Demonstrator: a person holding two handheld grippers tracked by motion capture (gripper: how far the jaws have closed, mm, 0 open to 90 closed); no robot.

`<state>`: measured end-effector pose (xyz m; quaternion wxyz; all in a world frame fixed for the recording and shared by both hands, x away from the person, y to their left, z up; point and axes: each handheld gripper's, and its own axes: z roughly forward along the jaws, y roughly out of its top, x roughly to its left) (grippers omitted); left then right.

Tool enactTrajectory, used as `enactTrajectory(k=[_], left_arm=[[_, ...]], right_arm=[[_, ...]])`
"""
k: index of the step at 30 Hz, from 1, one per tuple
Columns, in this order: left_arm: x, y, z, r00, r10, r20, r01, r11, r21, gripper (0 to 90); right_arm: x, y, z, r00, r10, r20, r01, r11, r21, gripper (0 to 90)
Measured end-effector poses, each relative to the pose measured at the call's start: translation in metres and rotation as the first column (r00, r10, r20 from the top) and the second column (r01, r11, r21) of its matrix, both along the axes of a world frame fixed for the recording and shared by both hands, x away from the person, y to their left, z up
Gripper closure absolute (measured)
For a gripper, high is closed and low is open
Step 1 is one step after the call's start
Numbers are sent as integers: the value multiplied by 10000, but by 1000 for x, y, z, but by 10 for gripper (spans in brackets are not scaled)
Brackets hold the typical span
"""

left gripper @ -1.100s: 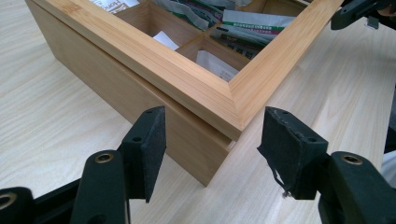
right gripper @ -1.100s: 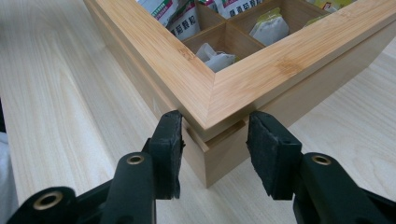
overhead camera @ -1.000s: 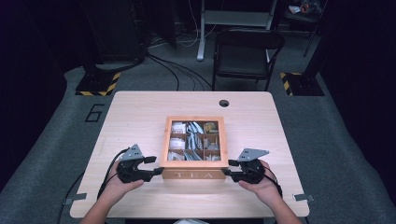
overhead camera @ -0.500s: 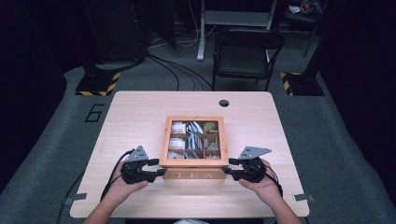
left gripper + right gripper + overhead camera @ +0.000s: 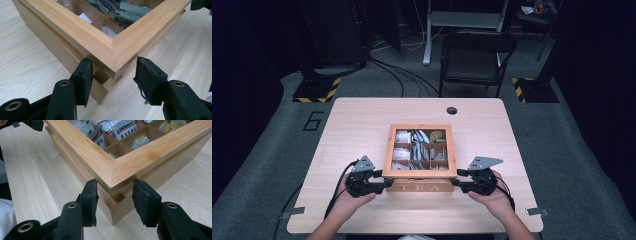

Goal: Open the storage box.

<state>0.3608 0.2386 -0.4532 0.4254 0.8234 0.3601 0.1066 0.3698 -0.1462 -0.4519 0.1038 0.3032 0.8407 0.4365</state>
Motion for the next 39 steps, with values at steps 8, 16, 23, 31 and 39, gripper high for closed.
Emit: enactTrajectory(k=[8,16,23,31,39], left_arm=[[1,-1,7,9998,158,-128,-157,9999,61,480],[4,-1,13,9995,112,-285,-108,9998,138,478],[7,0,21,9989,112,-453,-118,9998,-129,479],[12,2,34,9988,105,-487,-115,9997,-203,480],[15,2,43,9981,109,-598,-113,9999,-64,480]], right_arm=[[1,-2,2,9999,59,148,-62,9998,196,546],[2,-2,4,9989,-89,451,78,9997,240,441],[5,-3,8,9974,-266,668,261,9996,89,386],[9,0,15,9941,-262,1054,289,9993,-248,383],[17,0,23,9880,-228,1527,315,9980,-547,371]])
